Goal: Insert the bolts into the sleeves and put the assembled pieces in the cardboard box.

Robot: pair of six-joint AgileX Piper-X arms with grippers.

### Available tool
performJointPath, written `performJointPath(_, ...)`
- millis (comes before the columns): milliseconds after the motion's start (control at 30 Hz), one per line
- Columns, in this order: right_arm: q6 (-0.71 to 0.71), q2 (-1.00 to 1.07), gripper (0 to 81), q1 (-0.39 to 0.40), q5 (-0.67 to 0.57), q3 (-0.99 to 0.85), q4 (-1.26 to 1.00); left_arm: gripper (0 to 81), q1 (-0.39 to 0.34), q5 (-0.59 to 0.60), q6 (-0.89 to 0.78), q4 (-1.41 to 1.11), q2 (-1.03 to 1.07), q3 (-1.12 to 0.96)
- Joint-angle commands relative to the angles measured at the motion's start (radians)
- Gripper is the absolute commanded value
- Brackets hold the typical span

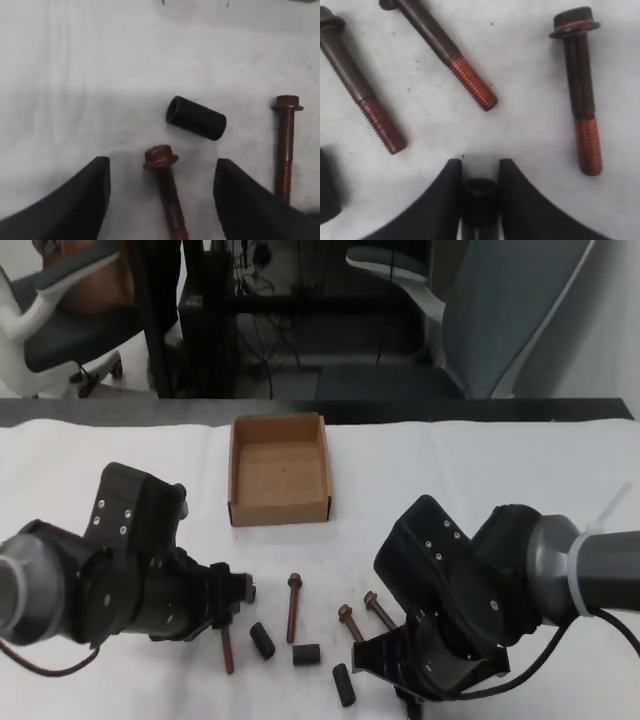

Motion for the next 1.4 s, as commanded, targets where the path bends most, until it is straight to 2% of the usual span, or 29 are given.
performJointPath(0,0.002,0.035,2.0,0.002,-0.018,0.006,0.001,56.8,-0.012,0.031,-0.095,0.000,-0.001,-0.013)
performJointPath(100,-0.003,0.035,0.1,0.002,-0.018,0.006,-0.006,55.2,-0.036,-0.020,-0.134,-0.005,-0.001,-0.013)
performJointPath(267,-0.013,0.035,0.6,0.002,-0.018,0.006,-0.006,45.1,-0.073,-0.081,-0.127,0.000,0.029,-0.014)
performJointPath(567,-0.038,0.035,0.6,0.002,-0.075,0.006,-0.006,45.1,-0.059,-0.135,-0.103,0.042,0.116,-0.031)
performJointPath(667,-0.064,0.035,0.6,0.004,-0.115,0.006,-0.006,44.2,-0.036,-0.204,-0.078,0.054,0.150,-0.074)
performJointPath(733,-0.078,0.035,0.6,0.010,-0.123,0.006,0.001,33.9,-0.014,-0.216,-0.056,0.093,0.181,-0.110)
performJointPath(833,-0.077,0.035,0.6,0.013,-0.123,0.006,0.001,7.4,0.010,-0.167,-0.042,0.209,0.230,-0.171)
performJointPath(867,-0.077,0.035,0.6,0.013,-0.123,0.006,-0.007,2.4,0.012,-0.140,-0.042,0.238,0.245,-0.185)
performJointPath(1167,-0.080,0.032,0.6,0.010,-0.123,0.006,-0.045,1.7,-0.031,-0.102,0.018,0.218,0.214,-0.196)
performJointPath(1367,-0.156,-0.019,0.6,0.010,-0.037,0.006,-0.078,1.7,-0.071,-0.128,0.103,0.186,0.008,-0.189)
